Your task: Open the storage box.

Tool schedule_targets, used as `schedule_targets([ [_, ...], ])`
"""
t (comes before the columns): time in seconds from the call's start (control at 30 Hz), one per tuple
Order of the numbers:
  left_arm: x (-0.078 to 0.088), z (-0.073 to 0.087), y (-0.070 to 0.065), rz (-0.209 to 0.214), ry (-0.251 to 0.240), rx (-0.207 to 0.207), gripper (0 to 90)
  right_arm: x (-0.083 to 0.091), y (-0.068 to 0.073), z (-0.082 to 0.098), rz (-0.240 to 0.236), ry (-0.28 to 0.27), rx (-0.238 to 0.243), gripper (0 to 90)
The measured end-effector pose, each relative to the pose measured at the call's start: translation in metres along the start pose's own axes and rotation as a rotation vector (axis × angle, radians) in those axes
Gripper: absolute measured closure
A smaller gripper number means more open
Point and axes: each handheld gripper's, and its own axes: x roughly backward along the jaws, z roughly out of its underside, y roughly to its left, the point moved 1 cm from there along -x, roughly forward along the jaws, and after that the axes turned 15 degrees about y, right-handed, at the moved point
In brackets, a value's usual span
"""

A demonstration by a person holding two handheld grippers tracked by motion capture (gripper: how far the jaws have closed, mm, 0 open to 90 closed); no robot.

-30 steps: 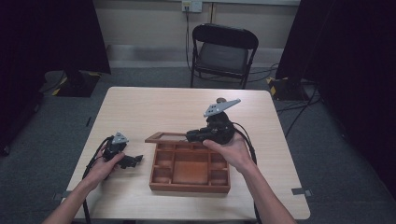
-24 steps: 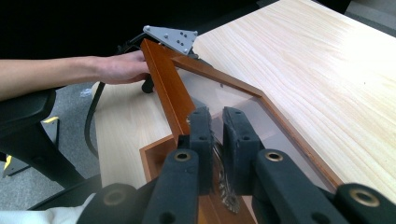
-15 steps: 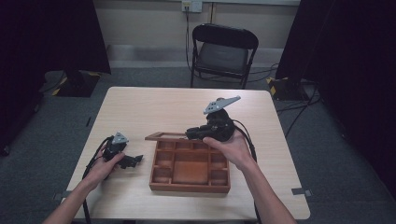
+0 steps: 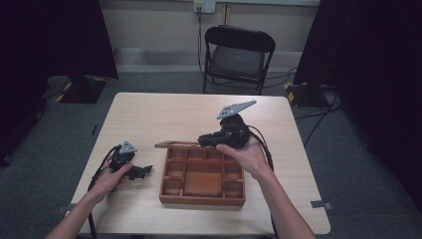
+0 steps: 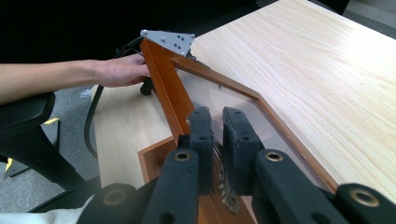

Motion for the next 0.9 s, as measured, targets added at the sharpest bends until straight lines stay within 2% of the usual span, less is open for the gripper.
schedule_targets([
  [0.47, -0.0001, 0.0000, 0.0000, 0.000, -0.001, 0.000, 0.6, 0.0024, -0.0039, -0.0035, 0.001, -0.014, -0.003, 83.4],
  [0.53, 0.0000, 0.0000, 0.0000, 0.000, -0.001, 0.001, 0.6, 0.0029, -0.0044, -0.0044, 0.014, -0.022, 0.000, 83.8],
  [0.9, 0.0000, 0.0000, 0.0001, 0.000, 0.000, 0.000, 0.6, 0.0039, -0.0087, -0.0064, 0.000, -0.035, -0.005, 83.8],
])
